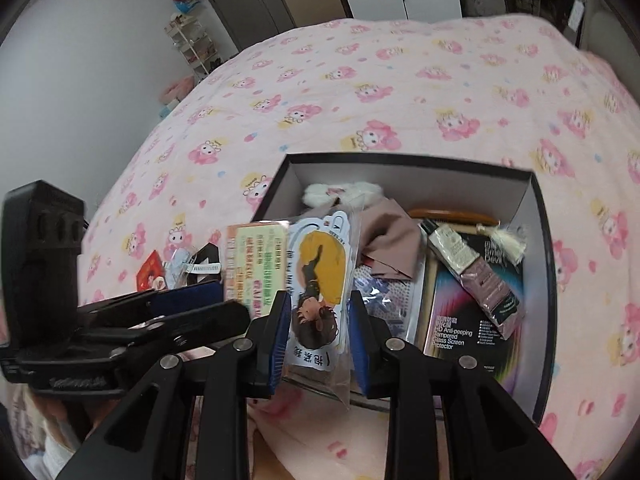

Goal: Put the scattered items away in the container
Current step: 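Carry the card and sticker package into the black box with the left gripper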

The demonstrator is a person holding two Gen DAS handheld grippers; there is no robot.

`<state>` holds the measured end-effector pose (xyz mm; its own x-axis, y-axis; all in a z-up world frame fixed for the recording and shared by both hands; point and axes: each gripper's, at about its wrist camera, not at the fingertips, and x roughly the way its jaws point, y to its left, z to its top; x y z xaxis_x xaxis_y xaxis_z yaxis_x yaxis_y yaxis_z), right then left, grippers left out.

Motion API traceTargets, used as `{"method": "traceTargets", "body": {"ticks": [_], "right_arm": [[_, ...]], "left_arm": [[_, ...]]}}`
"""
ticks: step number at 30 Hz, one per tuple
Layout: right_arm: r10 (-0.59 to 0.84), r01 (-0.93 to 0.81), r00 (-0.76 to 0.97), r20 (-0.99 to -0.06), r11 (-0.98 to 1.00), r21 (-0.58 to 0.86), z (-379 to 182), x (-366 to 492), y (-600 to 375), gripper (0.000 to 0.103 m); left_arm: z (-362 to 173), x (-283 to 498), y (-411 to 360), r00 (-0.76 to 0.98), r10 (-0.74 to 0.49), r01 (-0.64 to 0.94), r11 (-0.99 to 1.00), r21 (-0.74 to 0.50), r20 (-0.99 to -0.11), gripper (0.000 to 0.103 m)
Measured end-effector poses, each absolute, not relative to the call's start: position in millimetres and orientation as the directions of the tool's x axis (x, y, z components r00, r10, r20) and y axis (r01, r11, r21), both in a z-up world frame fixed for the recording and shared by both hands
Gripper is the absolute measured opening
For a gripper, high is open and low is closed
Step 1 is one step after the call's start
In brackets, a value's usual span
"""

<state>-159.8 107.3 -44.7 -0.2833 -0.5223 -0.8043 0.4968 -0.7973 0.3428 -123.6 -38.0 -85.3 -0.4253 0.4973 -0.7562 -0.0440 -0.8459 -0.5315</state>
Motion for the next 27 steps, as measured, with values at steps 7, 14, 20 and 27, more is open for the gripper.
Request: {"method": "traceTargets", "body": {"ticks": [7, 14, 20, 27], "right_arm": [[-0.499, 0.416, -0.249, -0.83, -0.829, 0.373, -80.1, -173.3, 131.5, 0.026], [-0.455, 0.32, -0.199, -0.868, -0.867, 0.381, -106.7, -188.9, 143.2, 0.026], [-0.433, 0.315, -0.178, -0.884, -0.876, 0.365, -117.4, -191.8, 140.2, 0.025], [-0.399, 0.325, -0.147, -0.905, -0.883, 0.337, -131.1, -190.8, 130.8, 0.025]], "left_arm": [[-113.0, -136.6, -7.9, -0.365, 0.49, -0.03, -0.856, -0.515, -0.792, 0.062], [-131.5, -147.8, 1.6, -0.325, 0.472, 0.003, -0.866, -0.5, -0.82, 0.062], [-139.2, -149.9, -1.8, -0.312, 0.452, 0.019, -0.876, -0.481, -0.836, 0.061], [-146.1, -148.3, -3.3, -0.291, 0.417, 0.026, -0.896, -0.443, -0.861, 0.059]]}}
